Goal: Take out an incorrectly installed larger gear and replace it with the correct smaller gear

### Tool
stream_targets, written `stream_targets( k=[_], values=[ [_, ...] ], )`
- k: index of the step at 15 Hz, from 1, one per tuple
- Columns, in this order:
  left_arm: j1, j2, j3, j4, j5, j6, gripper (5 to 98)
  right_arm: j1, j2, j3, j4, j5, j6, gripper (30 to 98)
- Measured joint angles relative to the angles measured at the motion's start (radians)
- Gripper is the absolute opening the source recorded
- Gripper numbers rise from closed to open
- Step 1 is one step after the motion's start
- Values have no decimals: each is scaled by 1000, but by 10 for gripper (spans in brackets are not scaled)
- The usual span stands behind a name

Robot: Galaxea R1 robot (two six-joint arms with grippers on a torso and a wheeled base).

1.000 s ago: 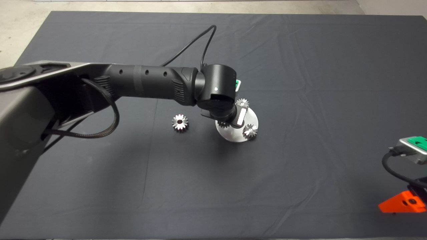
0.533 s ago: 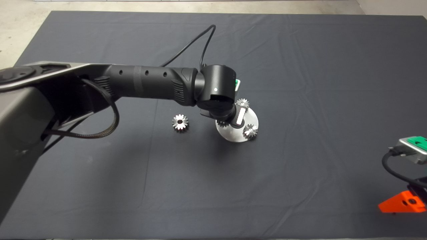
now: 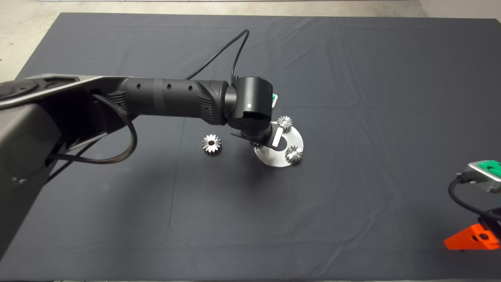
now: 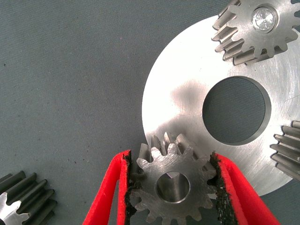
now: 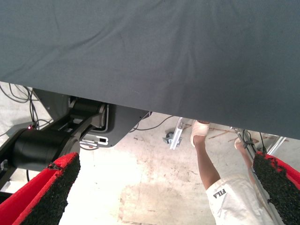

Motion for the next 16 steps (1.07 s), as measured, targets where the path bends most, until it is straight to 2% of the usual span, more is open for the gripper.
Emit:
stream_targets(
  k=[9,13,16],
  values=[
    [3,13,-3,2,4,0,329,0,0,0,0,-1,0,977],
    [9,24,-43,1,-2,0,329,0,0,0,0,-1,0,977],
    [10,24,-43,1,-1,0,329,0,0,0,0,0,0,977]
  ],
)
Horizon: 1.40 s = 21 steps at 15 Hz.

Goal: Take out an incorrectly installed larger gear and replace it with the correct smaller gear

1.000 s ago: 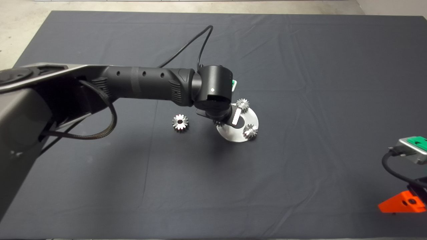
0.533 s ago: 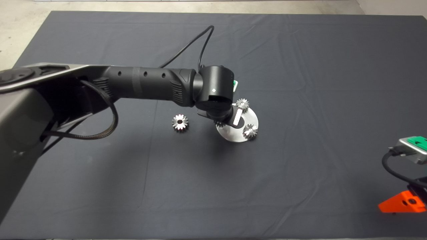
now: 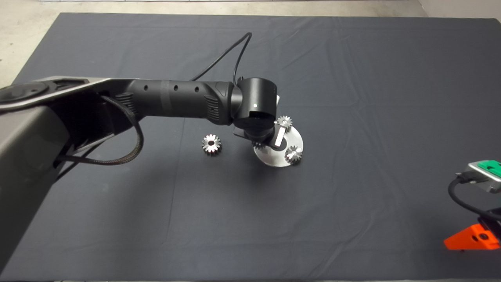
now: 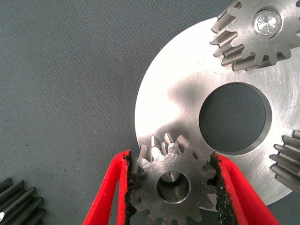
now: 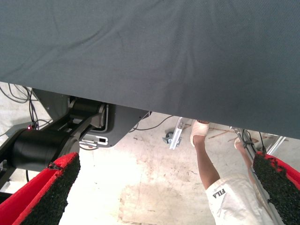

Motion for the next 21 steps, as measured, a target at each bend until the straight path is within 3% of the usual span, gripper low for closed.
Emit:
stream_targets(
  k=[9,14,21],
  values=[
    [0,-6,2,0,-6,0,330,0,0,0,0,0,0,977],
    [0,-6,28,2,7,0,386,0,0,0,0,0,0,977],
    [0,-6,32,1,5,0,481,0,0,0,0,0,0,977]
  ],
)
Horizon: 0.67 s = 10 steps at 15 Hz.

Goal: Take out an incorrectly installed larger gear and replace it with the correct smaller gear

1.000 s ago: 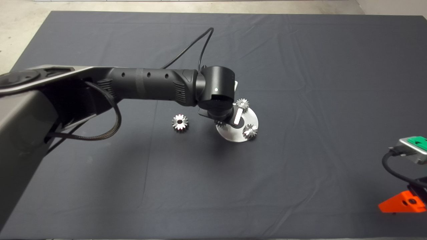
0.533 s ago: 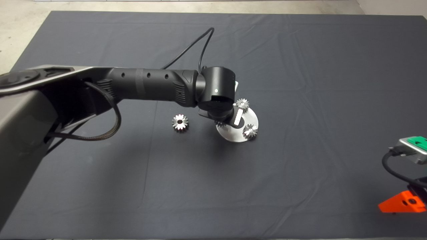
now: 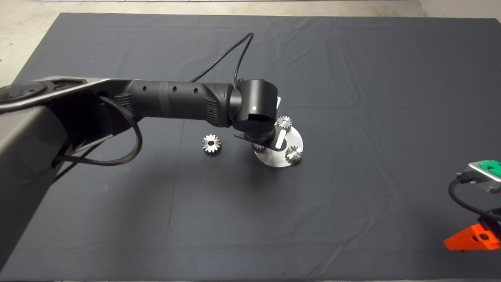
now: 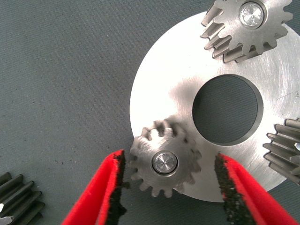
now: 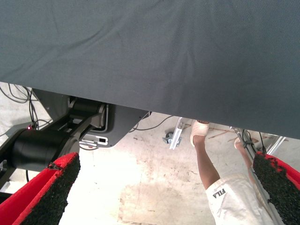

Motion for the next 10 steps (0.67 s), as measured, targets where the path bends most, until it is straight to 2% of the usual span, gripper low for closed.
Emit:
stream_targets(
  k=[2,4,6,8,9,10],
  values=[
    [0,0,0,0,0,0,485,0,0,0,0,0,0,977],
    [-1,0,4,0,-2,0,535,0,-1,0,0,0,0,977],
    [-21,-7,40,-6,-1,-1,536,0,-2,0,0,0,0,977],
    [-99,-41,117,-42,0,-15,586,0,-2,0,0,0,0,977],
    [-141,-74,171,-72,0,-24,588,0,-2,0,0,0,0,977],
    [-167,-121,243,-108,1,-42,588,0,-2,0,0,0,0,977]
  ],
)
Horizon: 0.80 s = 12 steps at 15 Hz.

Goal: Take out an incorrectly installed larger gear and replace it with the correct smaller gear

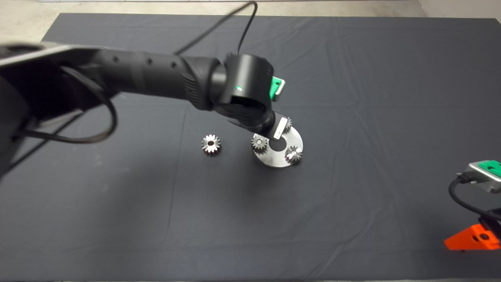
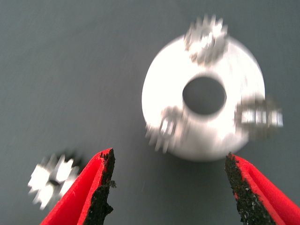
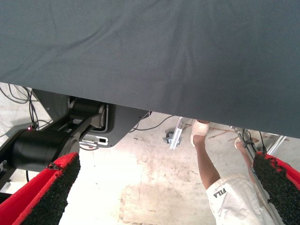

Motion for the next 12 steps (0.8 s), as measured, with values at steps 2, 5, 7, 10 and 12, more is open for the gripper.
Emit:
stream_targets(
  k=[2,5,7,10,12],
  values=[
    [-20,-136,174,-108,2,-28,637,0,0,0,0,1,0,977],
    [-70,-434,361,-302,18,-62,682,0,1,0,0,0,0,977],
    [-86,-621,461,-428,31,-78,684,0,12,0,0,0,0,977],
    [-107,-747,572,-620,39,-88,733,0,29,0,0,4,0,977],
    [-117,-752,620,-673,27,-93,781,-1,28,0,0,2,0,977]
  ],
)
